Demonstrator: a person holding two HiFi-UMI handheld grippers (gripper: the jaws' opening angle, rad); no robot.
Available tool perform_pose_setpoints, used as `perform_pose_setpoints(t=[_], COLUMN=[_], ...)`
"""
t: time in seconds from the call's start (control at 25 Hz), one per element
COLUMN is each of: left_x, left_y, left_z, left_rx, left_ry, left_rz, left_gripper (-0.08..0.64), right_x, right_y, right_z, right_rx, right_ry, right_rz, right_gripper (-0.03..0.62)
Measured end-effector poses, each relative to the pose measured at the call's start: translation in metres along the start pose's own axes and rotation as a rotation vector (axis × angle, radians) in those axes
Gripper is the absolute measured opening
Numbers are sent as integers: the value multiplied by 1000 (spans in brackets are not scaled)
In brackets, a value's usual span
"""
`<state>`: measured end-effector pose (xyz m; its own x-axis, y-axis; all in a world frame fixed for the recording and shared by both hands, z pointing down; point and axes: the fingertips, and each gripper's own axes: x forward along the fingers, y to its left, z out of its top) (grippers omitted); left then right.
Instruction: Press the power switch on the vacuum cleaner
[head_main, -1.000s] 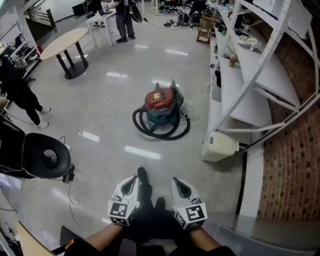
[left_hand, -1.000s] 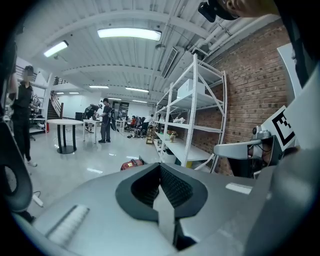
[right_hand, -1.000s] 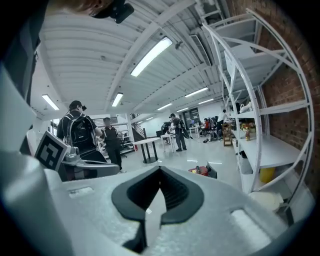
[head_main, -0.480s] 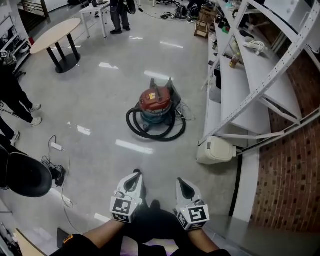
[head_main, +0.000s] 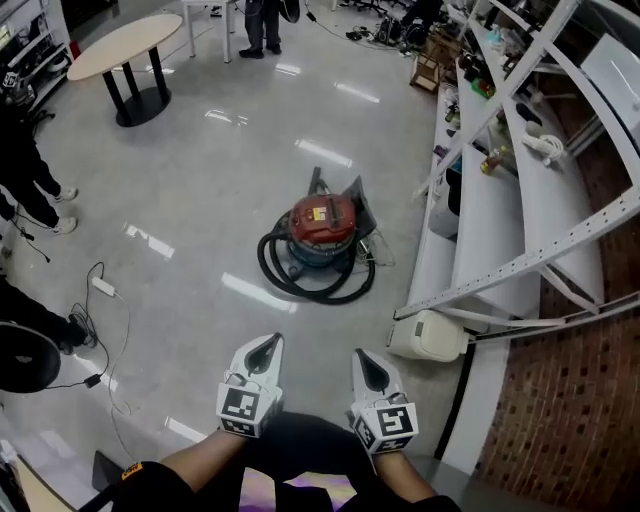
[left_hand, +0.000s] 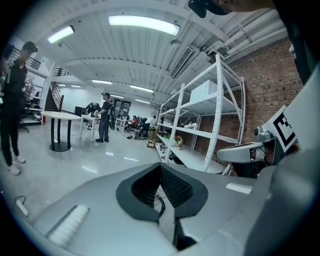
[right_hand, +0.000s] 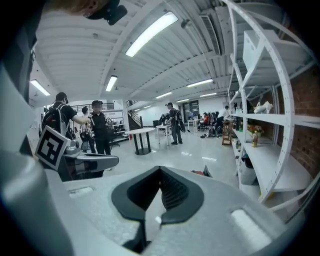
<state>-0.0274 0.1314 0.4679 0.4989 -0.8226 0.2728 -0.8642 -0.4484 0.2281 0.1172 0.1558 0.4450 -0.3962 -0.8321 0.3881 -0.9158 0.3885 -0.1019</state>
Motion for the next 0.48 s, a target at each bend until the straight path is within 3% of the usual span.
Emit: perform_pose_setpoints(t=[0.48], left_x=[35], left_y=[85], left_z=[59], left_rx=[-16], left_ry=[-107], left_rz=[41], left_gripper=[15], right_x=[84], right_y=[18], right_z=[57], right_rx=[-74], right_ry=[-26], right_rz=[13], right_gripper=[-8])
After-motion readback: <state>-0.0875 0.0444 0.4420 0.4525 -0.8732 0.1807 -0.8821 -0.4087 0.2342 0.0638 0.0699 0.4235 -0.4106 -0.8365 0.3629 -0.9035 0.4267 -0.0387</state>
